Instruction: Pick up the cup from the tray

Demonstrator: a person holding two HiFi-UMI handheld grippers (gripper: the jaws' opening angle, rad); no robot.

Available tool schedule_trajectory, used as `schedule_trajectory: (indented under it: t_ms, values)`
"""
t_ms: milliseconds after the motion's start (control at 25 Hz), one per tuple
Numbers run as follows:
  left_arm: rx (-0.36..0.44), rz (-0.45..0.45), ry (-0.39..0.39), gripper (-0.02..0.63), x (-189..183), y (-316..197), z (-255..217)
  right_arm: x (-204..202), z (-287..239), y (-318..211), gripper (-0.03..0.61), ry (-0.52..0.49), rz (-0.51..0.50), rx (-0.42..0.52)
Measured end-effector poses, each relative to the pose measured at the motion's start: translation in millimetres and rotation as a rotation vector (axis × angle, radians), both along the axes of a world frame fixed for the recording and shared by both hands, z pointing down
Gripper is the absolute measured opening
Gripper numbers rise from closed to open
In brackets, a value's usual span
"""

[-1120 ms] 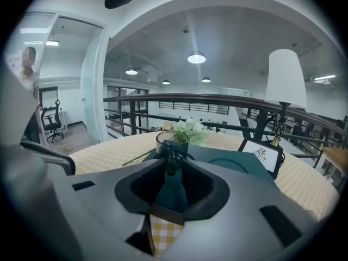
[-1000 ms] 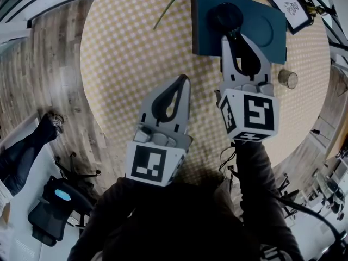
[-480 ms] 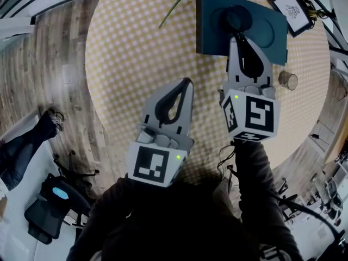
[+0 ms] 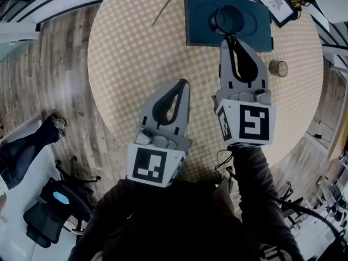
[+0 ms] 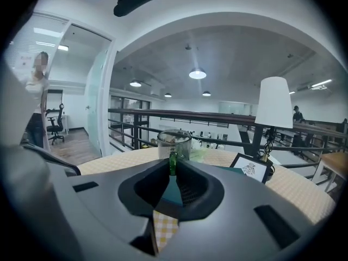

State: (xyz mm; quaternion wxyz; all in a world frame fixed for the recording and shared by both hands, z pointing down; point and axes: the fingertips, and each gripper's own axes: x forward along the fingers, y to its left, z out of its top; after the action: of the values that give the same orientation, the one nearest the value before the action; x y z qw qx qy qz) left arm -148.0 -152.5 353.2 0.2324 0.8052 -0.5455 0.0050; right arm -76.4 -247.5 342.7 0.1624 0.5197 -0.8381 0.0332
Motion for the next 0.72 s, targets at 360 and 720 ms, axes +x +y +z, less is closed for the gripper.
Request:
schedule_trajectory:
  t_ms: [360,720]
  values:
    - [0.019,-0.026,-0.026,0.005,20,28,-4,9,8,42,0.038,-0.020,-0.057,-0.023]
    - [-0.015,-0.055,-0.032,0.005,17,57,10,2,45,84,0.038,0.005,-0.113,-0.126]
